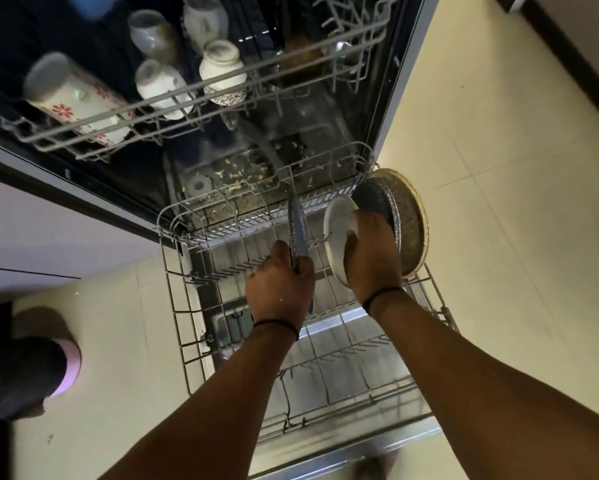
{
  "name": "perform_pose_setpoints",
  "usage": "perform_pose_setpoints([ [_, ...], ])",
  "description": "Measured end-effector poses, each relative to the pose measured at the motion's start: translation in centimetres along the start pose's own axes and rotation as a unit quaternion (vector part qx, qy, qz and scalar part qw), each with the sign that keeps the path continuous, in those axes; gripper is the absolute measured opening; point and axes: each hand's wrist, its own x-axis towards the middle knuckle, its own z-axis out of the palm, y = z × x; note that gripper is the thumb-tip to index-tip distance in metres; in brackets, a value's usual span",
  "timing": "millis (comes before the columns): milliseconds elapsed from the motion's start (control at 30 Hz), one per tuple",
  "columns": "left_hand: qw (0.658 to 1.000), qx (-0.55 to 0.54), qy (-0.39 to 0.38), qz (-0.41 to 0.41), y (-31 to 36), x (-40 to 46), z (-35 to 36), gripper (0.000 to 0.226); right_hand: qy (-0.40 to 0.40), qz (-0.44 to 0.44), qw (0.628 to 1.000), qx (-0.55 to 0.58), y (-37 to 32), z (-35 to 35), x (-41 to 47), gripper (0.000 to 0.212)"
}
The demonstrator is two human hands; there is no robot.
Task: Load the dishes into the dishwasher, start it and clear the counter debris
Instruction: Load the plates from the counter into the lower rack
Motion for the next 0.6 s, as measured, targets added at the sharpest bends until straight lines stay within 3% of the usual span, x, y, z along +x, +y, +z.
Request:
perform_pose_setpoints([
  [67,0.999,0.012,0.008,0.049,-0.2,-0.5,0.1,0.019,-0.002,0.060,0.995,0.079,-1.4,-0.4,-1.0,0.028],
  [133,0.992,0.022,0.025,0.123,-0.3,-1.1,0.5,0.012,-0.101,0.153,0.968,0.169,-3.0,-0.8,-1.1,0.053],
  [200,0.984,0.030,0.041,0.173,-0.4,-1.6,1.1,0.019,-0.190,0.175,0.945,0.201,-4.0,-1.1,-0.2,0.067],
  [267,0.978,0.023,0.034,0.205,-0.6,-2.2,1.5,0.020,-0.220,0.184,0.933,0.216,-4.5,-1.7,0.8,0.051],
  [367,0.974,0.005,-0.016,0.225,-1.1,-3.0,2.0,0.018,-0.173,0.170,0.955,0.172,-4.5,-2.1,1.7,0.009],
  [467,0.971,0.003,-0.068,0.229,-1.1,-4.1,2.6,0.031,-0.104,0.131,0.978,0.127,-4.2,-2.9,1.7,0.013],
  [600,0.976,0.006,-0.108,0.187,-1.0,-4.1,2.3,0.044,-0.037,0.102,0.991,0.082,-3.9,-3.4,2.1,0.038],
])
